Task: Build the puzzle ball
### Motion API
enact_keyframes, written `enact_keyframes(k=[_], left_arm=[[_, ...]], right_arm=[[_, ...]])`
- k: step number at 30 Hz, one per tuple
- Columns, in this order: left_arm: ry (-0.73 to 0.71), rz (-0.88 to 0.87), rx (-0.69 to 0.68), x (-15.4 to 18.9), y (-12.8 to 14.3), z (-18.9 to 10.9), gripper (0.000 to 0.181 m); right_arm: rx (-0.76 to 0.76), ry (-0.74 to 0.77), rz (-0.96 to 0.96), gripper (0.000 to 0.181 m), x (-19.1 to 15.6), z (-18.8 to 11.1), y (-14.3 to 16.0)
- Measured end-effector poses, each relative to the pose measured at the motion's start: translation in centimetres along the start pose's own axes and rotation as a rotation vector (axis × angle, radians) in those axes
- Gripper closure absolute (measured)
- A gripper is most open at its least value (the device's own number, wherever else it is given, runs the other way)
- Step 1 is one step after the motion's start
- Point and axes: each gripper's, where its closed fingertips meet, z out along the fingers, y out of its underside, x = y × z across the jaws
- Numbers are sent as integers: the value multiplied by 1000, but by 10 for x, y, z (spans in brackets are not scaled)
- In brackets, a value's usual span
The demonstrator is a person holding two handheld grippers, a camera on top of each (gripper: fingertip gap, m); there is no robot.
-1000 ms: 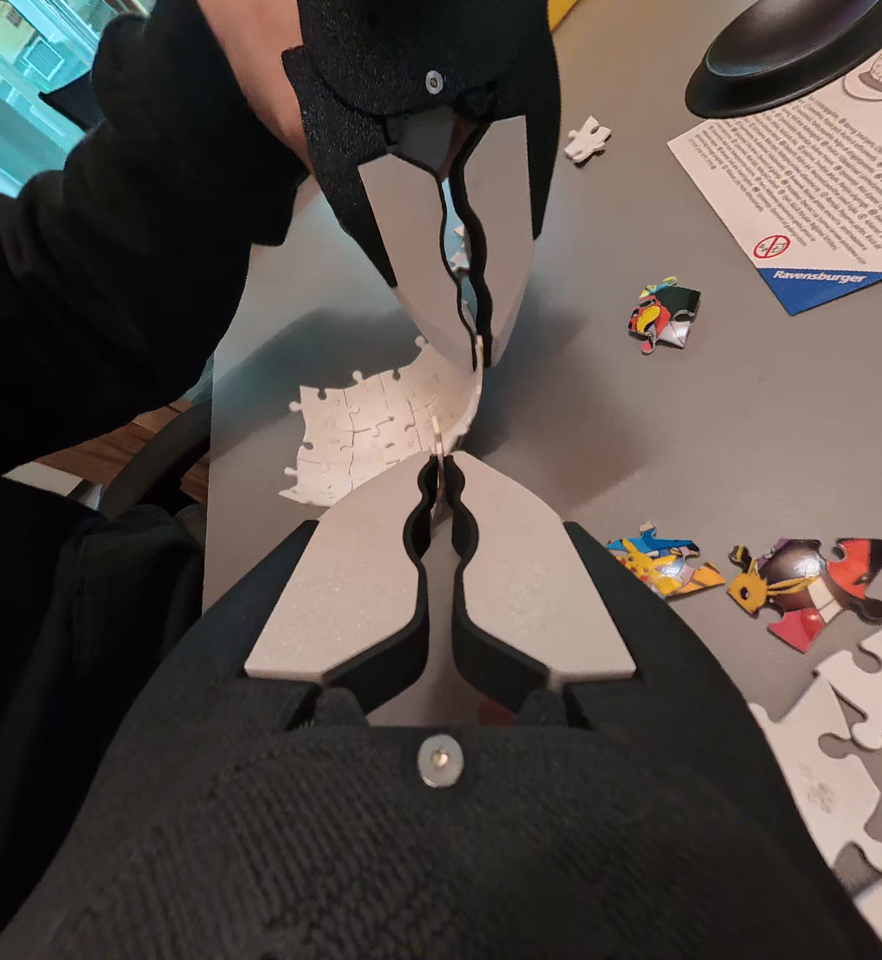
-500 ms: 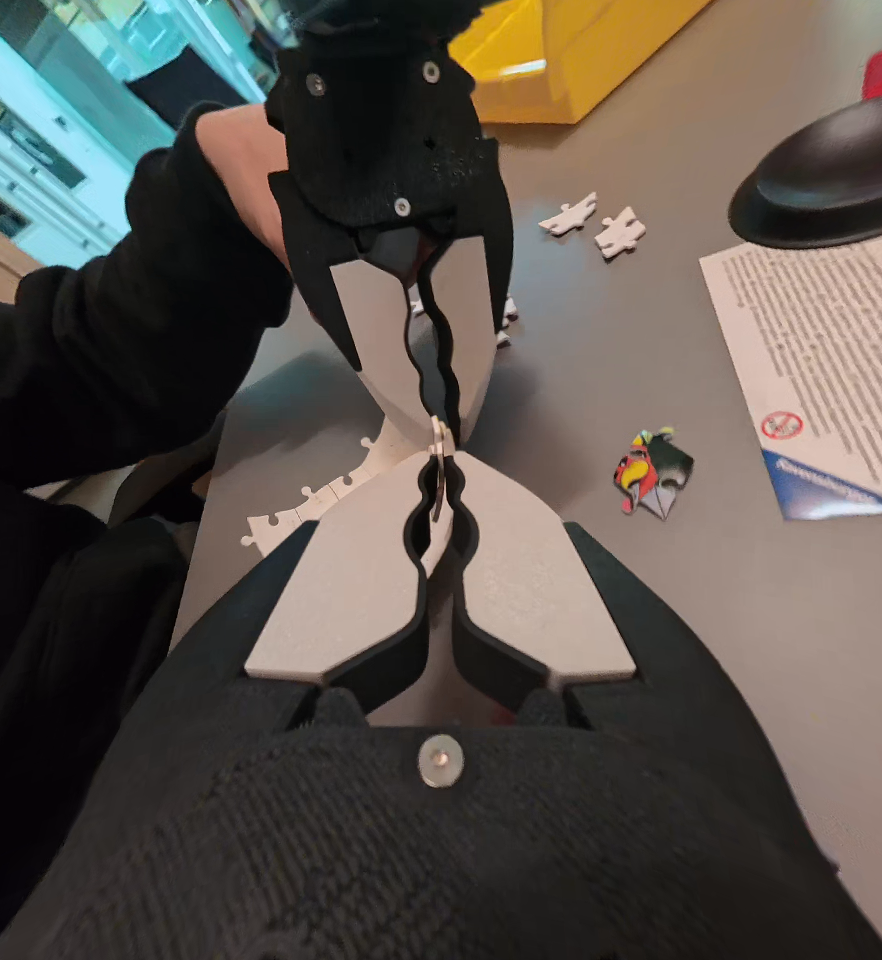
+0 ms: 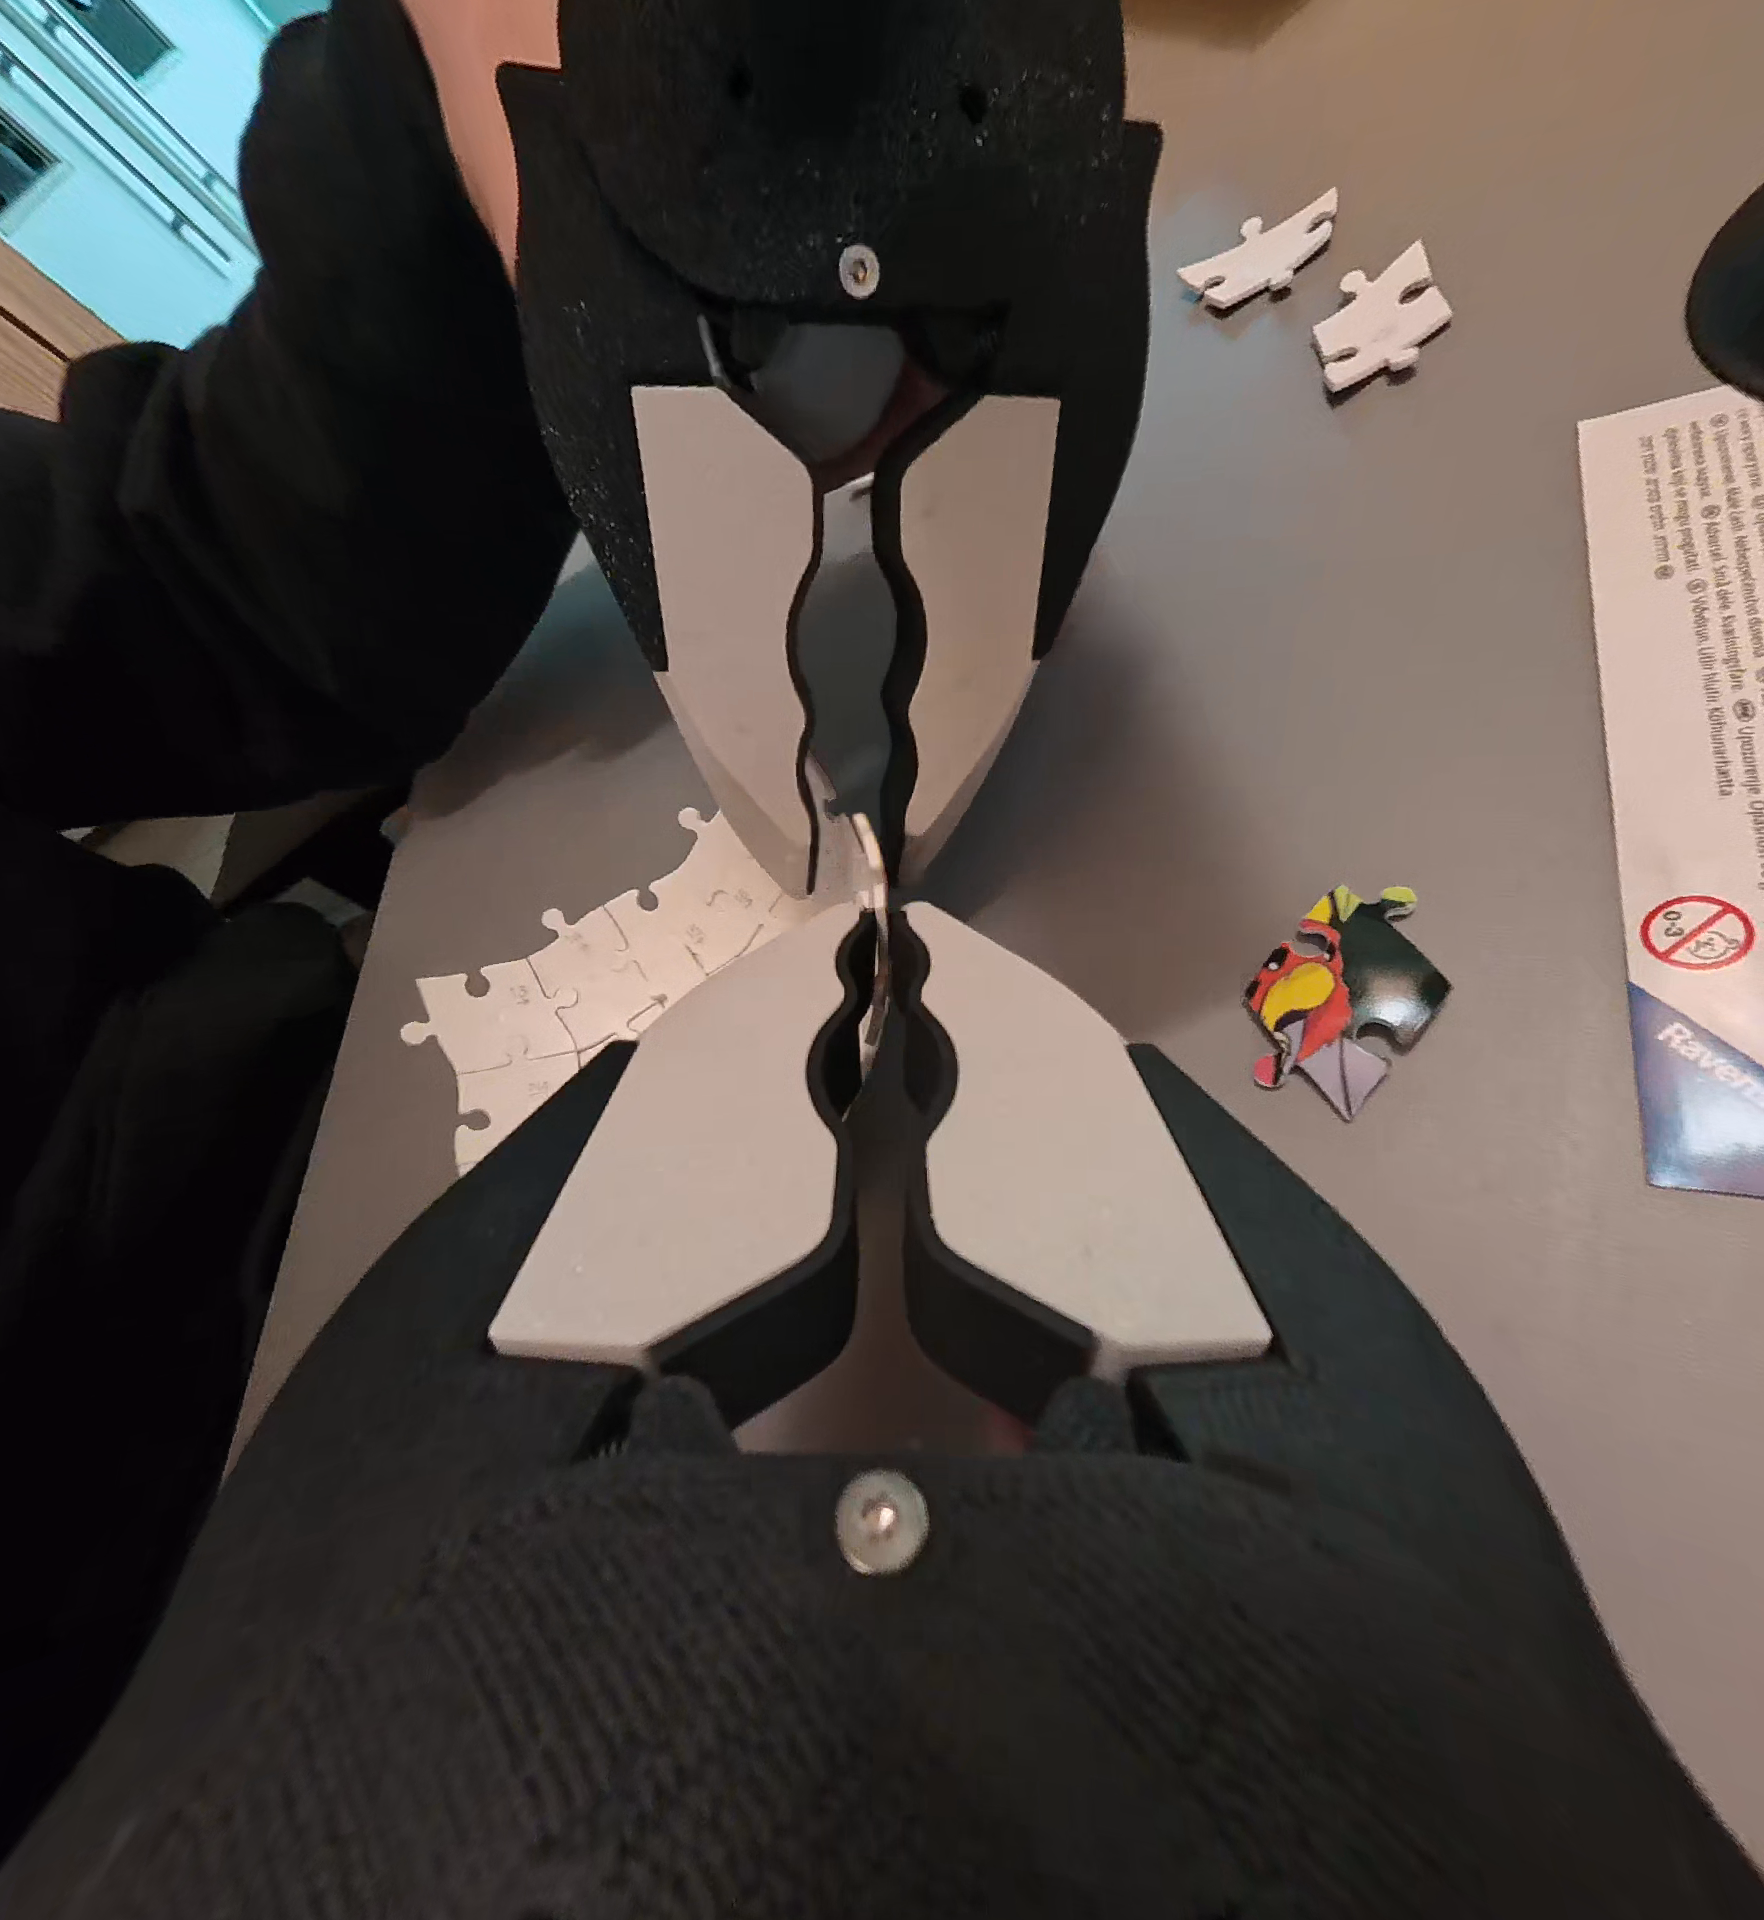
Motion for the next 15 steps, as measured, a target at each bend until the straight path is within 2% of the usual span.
enact_keyframes(k=[7,15], left_arm=[[67,39,55,-1,-17,-3,164],[58,11,41,-7,-15,0,167]], right_arm=[[-40,-6,1,179,6,3,6],[-45,4,18,179,10,5,7]])
